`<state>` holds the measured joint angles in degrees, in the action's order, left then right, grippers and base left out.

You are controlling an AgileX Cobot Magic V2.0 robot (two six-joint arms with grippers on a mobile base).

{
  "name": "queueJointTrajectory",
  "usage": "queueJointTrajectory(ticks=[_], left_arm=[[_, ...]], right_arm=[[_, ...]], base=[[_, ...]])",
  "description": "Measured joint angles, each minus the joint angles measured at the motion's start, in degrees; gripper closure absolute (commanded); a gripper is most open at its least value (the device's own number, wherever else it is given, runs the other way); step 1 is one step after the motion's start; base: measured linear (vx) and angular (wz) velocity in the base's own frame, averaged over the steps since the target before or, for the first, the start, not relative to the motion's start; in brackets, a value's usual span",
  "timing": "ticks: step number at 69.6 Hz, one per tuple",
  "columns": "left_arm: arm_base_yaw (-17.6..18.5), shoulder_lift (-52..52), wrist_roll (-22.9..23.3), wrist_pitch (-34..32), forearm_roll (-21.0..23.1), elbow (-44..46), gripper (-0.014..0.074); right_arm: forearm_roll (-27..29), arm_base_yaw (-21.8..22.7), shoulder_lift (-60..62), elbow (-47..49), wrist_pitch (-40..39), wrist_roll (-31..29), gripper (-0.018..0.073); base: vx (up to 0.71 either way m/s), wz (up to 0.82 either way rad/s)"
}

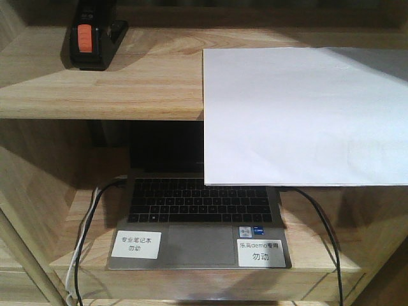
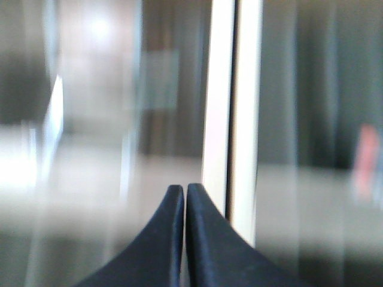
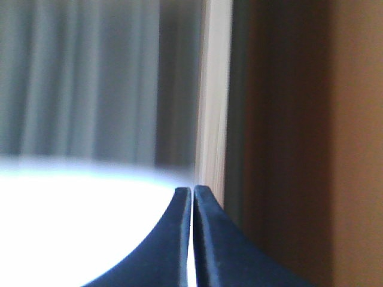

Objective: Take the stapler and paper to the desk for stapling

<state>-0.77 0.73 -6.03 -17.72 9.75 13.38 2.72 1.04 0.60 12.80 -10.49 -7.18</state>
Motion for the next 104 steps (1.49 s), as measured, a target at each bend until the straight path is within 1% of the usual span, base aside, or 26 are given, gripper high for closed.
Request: queueJointTrajectory(ticks=[11,22,28,37,43,50,53,56,59,64,69,73,77,82,86,90,92,94,104], left_arm=[[0.00,-0.63,0.00,7.90,0.00,15.89,0.0603],[0.00,-7.17,0.00,14.85,0.00,30.24,0.0603],[0.00,-12.46,0.00,19.01,0.00,37.39,0.0601],[0.00,-21.12,0.00,28.89,0.00,47.73,0.0587],[0.00,-25.86,0.00,34.86,0.00,51.74,0.0562],[0.00,-29.94,0.00,38.37,-0.05,52.71,0.0505],[0.00,-31.00,0.00,40.23,-0.05,52.71,0.0475],[0.00,-32.10,0.00,42.15,-0.05,52.71,0.0440],[0.00,-32.93,0.00,44.68,-0.05,52.71,0.0384],[0.00,-33.75,0.00,48.78,-0.11,52.71,0.0299],[0.00,-33.94,0.00,51.68,-0.16,52.57,0.0185],[0.33,-33.94,0.00,52.60,-0.17,52.51,0.0107],[0.89,-33.88,0.00,53.04,-0.17,52.51,0.0015],[1.61,-33.88,0.00,53.49,-0.17,52.51,-0.0061],[2.12,-33.88,0.00,53.49,-0.17,52.51,-0.0114],[2.87,-33.88,0.00,53.49,-0.35,52.51,-0.0134],[3.24,-33.88,0.00,53.49,-0.42,52.51,-0.0133],[3.79,-33.88,0.00,53.54,-0.49,52.51,-0.0130],[6.84,-33.88,0.00,53.54,-0.63,52.51,-0.0122]], right_arm=[[0.00,0.00,-3.73,12.84,0.59,0.00,0.0568],[0.00,0.00,-12.09,26.26,1.75,0.00,0.0568],[0.00,0.00,-17.23,33.95,4.75,0.11,0.0568],[0.00,0.00,-25.22,43.78,13.28,0.15,0.0568],[0.00,0.00,-29.66,48.59,21.46,0.15,0.0566],[0.00,0.00,-33.31,51.07,31.44,0.15,0.0563],[0.00,0.00,-34.28,51.12,34.41,0.17,0.0560],[0.00,0.00,-35.11,51.12,37.21,0.17,0.0555],[0.00,0.00,-36.07,51.12,40.21,0.17,0.0546],[0.00,0.00,-37.00,51.12,43.05,0.28,0.0525],[0.00,0.00,-37.79,51.12,45.27,0.70,0.0475],[0.05,0.00,-38.00,51.12,46.01,1.32,0.0421],[0.26,0.00,-38.20,51.12,46.33,2.22,0.0324],[0.98,0.00,-38.32,51.12,46.56,2.79,0.0197],[1.78,0.00,-38.32,51.12,47.21,2.91,0.0056],[2.31,0.00,-38.32,51.12,48.09,2.97,-0.0057],[2.44,0.00,-38.32,51.12,48.64,2.97,-0.0125],[2.58,0.00,-38.32,51.12,49.28,3.02,-0.0172],[2.58,0.00,-38.32,51.12,50.71,3.02,-0.0162]], base=[[0.00,0.00],[0.00,0.00],[0.00,0.00],[0.00,0.00],[0.00,0.00],[0.00,0.00],[0.00,0.00],[0.00,0.00],[0.00,0.00],[0.00,0.00],[0.00,0.00],[0.00,0.00],[0.00,0.00],[0.00,0.00],[0.00,0.00],[0.00,0.00],[0.00,0.00],[0.00,0.00],[0.00,0.00]])
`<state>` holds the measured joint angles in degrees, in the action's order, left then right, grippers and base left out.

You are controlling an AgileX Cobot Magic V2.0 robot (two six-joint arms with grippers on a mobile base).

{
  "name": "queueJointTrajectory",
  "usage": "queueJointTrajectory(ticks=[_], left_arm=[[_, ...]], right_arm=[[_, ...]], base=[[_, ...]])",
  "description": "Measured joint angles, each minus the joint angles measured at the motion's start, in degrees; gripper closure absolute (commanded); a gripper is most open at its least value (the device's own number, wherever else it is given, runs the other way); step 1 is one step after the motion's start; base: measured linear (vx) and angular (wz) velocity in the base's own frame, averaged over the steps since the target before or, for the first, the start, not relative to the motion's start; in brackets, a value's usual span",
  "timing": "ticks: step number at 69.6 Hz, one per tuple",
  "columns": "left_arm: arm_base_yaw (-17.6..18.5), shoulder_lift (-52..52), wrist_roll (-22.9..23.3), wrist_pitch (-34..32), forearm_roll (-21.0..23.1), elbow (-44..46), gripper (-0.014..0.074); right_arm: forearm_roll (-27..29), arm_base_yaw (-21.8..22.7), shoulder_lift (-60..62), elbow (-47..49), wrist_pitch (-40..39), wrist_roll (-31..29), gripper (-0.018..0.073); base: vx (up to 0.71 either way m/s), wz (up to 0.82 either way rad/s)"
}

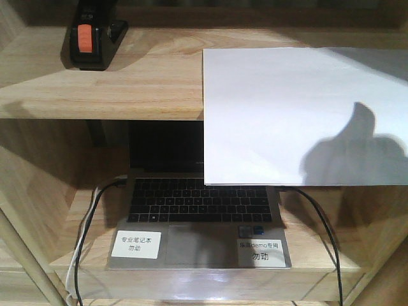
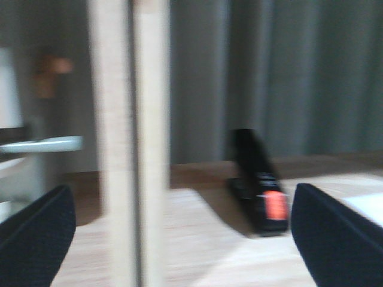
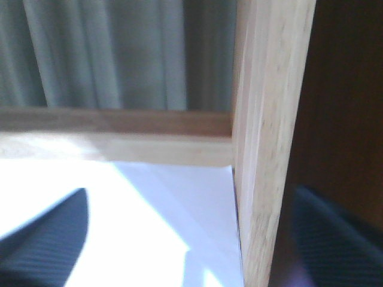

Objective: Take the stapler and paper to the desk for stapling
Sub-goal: 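Reach the left gripper to the black stapler and close on it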

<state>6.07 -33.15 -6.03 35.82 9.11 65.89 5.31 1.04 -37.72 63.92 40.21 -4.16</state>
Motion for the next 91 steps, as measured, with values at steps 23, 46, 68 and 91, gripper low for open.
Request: queueJointTrajectory(ticks=[23,46,68,91], left_arm=[[20.59,-2.41,-0.70,-1.97,0.00,0.00,-0.0079],[32.76,-11.88,-5.67,-3.76,0.00,0.00,-0.0066],[32.75,-17.39,-5.14,-8.42,0.00,0.00,-0.0061],[32.75,-18.21,-0.76,-8.23,-0.13,0.00,-0.0049]], right_arm=[[0.00,0.00,0.00,0.00,0.36,0.00,-0.0078],[0.00,0.00,0.00,0.00,0.54,0.00,0.0066],[0.00,0.00,0.00,0.00,0.54,0.00,0.0106],[0.00,0.00,0.00,0.00,0.54,0.00,0.0107]], base=[[0.00,0.00],[0.00,0.00],[0.00,0.00],[0.00,0.00]])
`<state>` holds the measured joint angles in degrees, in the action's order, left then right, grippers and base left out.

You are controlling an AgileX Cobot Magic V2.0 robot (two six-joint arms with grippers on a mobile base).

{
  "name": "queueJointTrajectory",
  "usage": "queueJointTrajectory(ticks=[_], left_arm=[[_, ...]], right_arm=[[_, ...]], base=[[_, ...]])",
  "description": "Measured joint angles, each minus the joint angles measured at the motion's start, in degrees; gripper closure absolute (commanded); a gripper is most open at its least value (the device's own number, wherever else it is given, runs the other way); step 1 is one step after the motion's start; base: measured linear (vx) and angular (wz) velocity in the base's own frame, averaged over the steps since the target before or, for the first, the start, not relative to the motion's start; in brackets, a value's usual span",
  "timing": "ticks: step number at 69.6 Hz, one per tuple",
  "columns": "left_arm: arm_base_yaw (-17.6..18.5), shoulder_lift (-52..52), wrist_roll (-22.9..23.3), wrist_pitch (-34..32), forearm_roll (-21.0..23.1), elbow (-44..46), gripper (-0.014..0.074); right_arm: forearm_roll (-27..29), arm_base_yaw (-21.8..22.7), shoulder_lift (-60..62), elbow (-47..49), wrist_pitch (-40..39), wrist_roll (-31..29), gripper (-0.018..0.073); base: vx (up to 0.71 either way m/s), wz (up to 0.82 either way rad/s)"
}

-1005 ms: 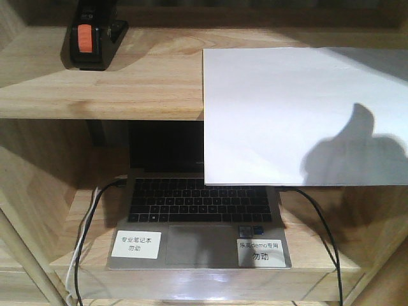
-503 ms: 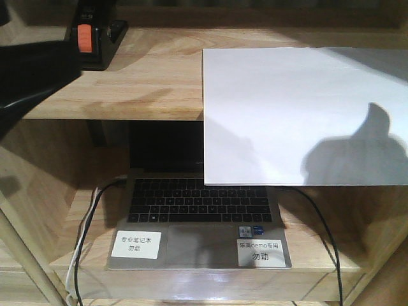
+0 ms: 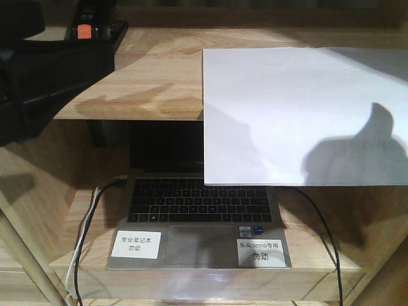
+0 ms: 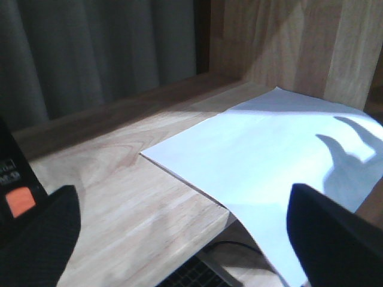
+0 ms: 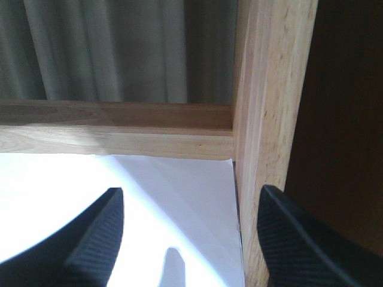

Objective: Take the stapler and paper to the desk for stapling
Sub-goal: 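Reach the left gripper to the black stapler and close on it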

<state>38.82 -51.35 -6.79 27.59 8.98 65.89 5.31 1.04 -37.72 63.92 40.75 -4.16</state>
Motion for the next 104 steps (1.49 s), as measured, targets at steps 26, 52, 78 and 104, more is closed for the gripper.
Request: queueJointTrajectory(ticks=[26,52,78,104], left_arm=[[0.00,-10.38,25.87,7.42,-24.11,13.62,-0.0031],[0.00,-28.42,34.15,24.83,-32.50,36.60,-0.0031],[-5.45,-40.43,34.77,31.82,-32.50,47.35,-0.0009],[-6.99,-43.44,34.77,32.75,-31.27,47.35,0.0043]], right_arm=[[0.00,0.00,0.00,0.00,0.00,0.00,0.0107],[0.00,0.00,0.00,0.00,0.00,0.00,0.0106],[0.00,0.00,0.00,0.00,0.04,0.00,0.0106],[0.00,0.00,0.00,0.00,0.04,0.00,0.0106]], base=[[0.00,0.00],[0.00,0.00],[0.00,0.00],[0.00,0.00]])
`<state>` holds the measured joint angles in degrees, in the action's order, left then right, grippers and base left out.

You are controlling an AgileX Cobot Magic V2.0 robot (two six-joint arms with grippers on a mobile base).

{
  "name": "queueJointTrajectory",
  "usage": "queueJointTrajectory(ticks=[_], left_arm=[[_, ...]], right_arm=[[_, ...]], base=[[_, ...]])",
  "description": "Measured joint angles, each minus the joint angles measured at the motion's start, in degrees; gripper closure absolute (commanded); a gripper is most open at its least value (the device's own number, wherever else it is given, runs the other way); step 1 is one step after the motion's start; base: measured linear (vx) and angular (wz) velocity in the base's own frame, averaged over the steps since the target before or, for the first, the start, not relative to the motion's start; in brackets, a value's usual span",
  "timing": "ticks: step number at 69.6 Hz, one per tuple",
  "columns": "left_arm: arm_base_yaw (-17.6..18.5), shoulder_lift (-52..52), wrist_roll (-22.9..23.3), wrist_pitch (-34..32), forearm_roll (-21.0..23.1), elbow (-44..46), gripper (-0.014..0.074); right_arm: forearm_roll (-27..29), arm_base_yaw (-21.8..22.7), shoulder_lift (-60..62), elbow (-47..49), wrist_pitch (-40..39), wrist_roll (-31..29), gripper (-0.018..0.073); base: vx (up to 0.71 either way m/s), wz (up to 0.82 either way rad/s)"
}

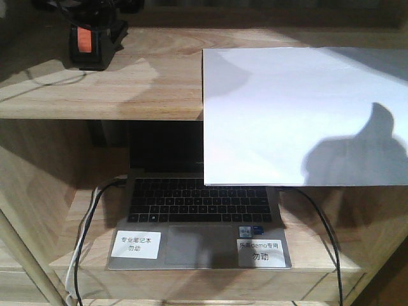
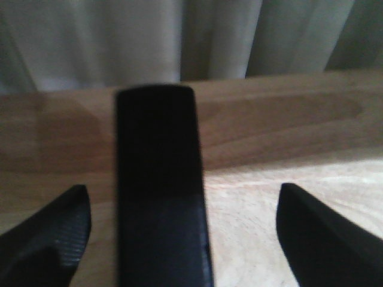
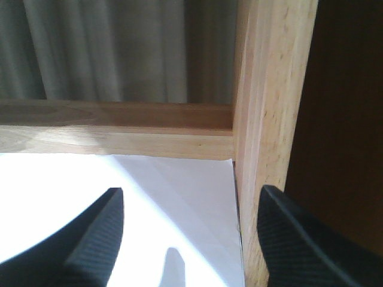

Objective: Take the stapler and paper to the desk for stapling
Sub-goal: 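Reach the left gripper to the black stapler and close on it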

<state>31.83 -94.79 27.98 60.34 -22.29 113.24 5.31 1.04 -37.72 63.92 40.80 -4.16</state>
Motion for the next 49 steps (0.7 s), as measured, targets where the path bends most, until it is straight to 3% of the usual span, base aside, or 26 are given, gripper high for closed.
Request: queueJointTrajectory(ticks=[9,17,28,35,49], left_arm=[[-0.79,0.00,0.00,0.32,0.61,0.00,0.0101],[-1.21,0.00,0.00,0.32,0.76,0.00,0.0207],[-1.24,0.00,0.00,0.50,1.66,0.00,0.0422],[-1.24,0.00,0.02,0.79,1.71,0.07,0.0605],[-1.46,0.06,0.01,0.98,1.91,0.18,0.0604]], right_arm=[[0.00,0.00,0.00,0.00,0.00,0.00,0.0106],[0.00,0.00,0.00,0.00,0.00,0.00,0.0106],[0.00,0.00,0.00,0.00,0.00,0.00,0.0106],[0.00,0.00,0.00,0.00,0.00,0.00,0.0106],[0.00,0.00,0.00,0.00,0.00,0.00,0.0106]], base=[[0.00,0.00],[0.00,0.00],[0.00,0.00],[0.00,0.00],[0.00,0.00]])
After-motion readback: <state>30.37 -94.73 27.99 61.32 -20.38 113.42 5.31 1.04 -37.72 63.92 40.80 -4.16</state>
